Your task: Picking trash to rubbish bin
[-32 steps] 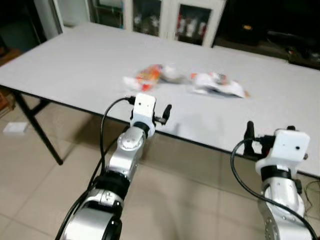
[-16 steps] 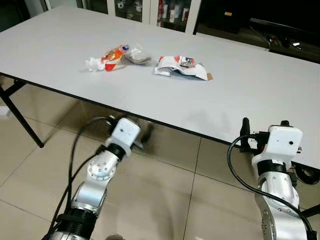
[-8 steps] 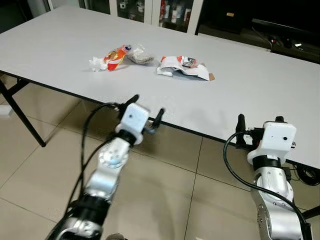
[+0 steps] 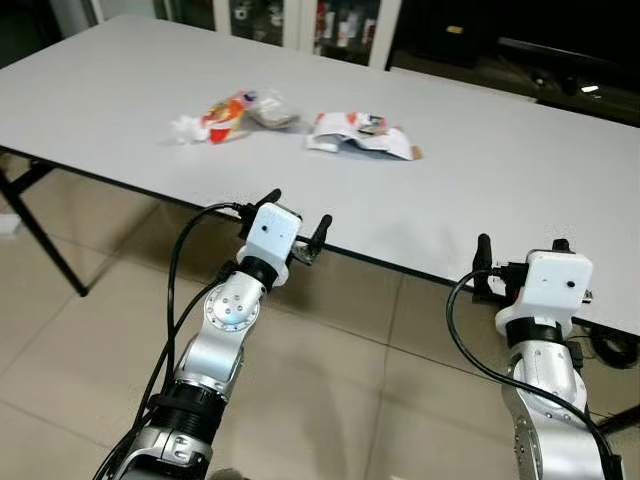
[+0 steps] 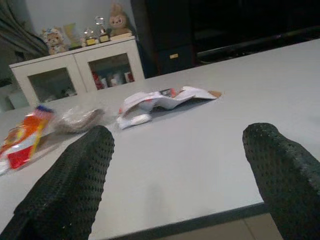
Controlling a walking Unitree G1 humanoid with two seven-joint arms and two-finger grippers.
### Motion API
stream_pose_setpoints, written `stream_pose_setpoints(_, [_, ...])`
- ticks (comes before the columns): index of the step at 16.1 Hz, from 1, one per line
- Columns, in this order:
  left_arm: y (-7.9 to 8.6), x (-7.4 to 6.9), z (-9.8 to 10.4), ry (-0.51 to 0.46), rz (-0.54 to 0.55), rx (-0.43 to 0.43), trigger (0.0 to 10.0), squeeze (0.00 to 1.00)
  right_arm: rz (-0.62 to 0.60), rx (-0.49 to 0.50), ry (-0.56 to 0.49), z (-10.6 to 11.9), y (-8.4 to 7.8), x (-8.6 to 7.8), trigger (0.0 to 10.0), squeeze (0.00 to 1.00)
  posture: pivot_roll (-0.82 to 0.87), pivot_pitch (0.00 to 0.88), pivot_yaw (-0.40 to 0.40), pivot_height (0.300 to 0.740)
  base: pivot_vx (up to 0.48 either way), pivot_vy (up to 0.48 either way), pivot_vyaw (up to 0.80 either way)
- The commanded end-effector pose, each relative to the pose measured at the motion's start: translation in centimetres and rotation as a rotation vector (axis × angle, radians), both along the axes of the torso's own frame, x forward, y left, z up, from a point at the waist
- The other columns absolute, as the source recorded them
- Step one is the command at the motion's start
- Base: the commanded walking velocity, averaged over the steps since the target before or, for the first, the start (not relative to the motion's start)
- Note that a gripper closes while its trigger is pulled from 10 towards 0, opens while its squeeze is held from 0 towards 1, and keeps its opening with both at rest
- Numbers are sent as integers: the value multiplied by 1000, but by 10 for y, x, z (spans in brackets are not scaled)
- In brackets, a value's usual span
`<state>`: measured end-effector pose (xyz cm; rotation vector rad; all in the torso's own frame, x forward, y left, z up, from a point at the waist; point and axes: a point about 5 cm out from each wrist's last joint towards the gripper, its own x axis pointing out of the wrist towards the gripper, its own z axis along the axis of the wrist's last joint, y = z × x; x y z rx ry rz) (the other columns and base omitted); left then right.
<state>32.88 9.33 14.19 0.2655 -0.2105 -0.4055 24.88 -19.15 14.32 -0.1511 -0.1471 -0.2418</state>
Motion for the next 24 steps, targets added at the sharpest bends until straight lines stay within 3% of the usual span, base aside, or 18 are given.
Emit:
stream_pose_setpoints(1, [-9, 1, 1, 7, -22, -1, 10000, 0, -27, -14, -3, 2, -6, -4, 10000, 0, 153, 68, -66, 740, 0, -480, 0])
stream_pose_setpoints(7, [-9, 4, -1, 26, -8, -4, 10000, 0, -30, -19, -2, 2, -7, -6, 10000, 0, 144, 72, -66, 740, 0, -320, 0])
stream_pose_setpoints(11, [-10, 10, 3, 69, 5, -90, 10000, 0, -19, -19, 7, 1, -7, -9, 10000, 0, 139, 76, -62, 740, 0, 0, 0])
stream_pose_setpoints(24, [-10, 17, 4, 103, 43, -115, 10000, 0, 10, -27, 14, 0, -4, -11, 10000, 0, 133, 74, -56, 740, 429, 0, 0])
